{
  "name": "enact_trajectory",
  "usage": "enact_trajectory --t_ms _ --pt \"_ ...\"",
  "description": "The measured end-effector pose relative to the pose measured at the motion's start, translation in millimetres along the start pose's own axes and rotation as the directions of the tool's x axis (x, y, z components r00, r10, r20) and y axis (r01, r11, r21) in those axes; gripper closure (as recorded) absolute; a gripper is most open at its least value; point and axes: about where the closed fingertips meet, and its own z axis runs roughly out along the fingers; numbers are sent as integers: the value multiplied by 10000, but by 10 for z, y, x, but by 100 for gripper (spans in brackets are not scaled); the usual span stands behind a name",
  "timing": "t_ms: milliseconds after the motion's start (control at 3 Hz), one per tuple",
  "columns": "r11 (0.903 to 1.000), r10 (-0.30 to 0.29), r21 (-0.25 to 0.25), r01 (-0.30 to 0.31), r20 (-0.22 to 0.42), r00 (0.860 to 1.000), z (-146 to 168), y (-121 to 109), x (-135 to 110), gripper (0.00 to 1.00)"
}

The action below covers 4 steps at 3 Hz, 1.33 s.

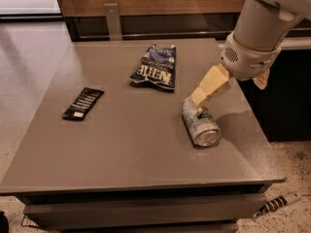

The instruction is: Place 7up can upright

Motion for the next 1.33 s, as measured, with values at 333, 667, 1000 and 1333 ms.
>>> enact_trajectory --t_ms 333,667,1000,1333 --pt "9996 66 -263 -70 -123 9999 47 180 -14 0" --pt "9990 124 -435 -131 -149 9998 88 326 -51 0" --pt "9979 457 -454 -468 -255 9986 204 343 -61 0" --pt "9962 609 -607 -621 -208 9979 336 355 -48 0"
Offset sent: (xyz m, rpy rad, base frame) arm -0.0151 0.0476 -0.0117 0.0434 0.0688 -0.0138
